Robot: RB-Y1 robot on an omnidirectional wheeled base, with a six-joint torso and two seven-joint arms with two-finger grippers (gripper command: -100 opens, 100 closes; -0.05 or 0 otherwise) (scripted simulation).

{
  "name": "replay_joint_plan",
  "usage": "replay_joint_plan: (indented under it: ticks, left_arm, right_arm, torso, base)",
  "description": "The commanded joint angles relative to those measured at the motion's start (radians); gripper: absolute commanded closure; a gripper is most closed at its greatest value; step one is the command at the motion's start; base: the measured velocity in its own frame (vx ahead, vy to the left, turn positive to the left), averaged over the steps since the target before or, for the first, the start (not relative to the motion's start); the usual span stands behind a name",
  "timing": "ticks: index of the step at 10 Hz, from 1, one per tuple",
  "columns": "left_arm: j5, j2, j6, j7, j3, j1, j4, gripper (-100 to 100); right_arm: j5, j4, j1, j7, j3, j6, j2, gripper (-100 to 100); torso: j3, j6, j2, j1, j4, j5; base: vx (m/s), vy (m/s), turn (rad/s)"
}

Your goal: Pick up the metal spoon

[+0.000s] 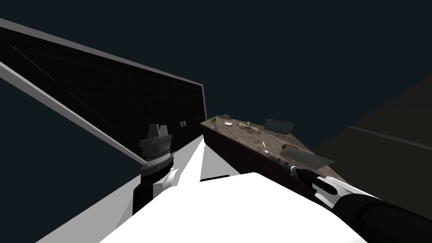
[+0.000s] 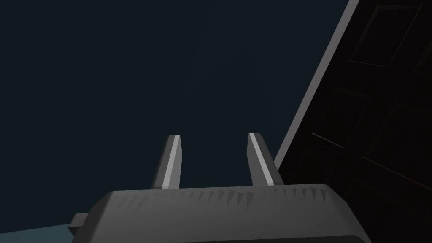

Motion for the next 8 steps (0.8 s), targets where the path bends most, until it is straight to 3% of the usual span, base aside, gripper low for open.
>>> replay_joint_plan:
  ticks: [1, 5, 8]
  left_arm:
    - [0.000, 0.000, 0.000, 0.000, 0.000, 0.000, 0.000, 0]
    - [0.000, 0.000, 0.000, 0.000, 0.000, 0.000, 0.000, 0]
    - [0.000, 0.000, 0.000, 0.000, 0.000, 0.000, 0.000, 0]
  right_arm:
    - [-0.009, 0.027, 0.025, 0.008, 0.007, 0.023, -0.041, -100]
    - [-0.024, 0.100, 0.078, 0.030, 0.026, 0.060, -0.125, -100]
    - [-0.027, 0.103, 0.088, 0.032, 0.026, 0.072, -0.139, -100]
  torso:
    - [0.000, 0.000, 0.000, 0.000, 0.000, 0.000]
    - [0.001, 0.000, 0.002, 0.002, 0.000, 0.000]
    - [0.003, 0.001, 0.005, 0.002, 0.001, 0.000]
  base:
    - [0.214, 0.019, 0.128]
    - [0.174, 0.029, 0.112]
    - [0.100, 0.010, 0.053]
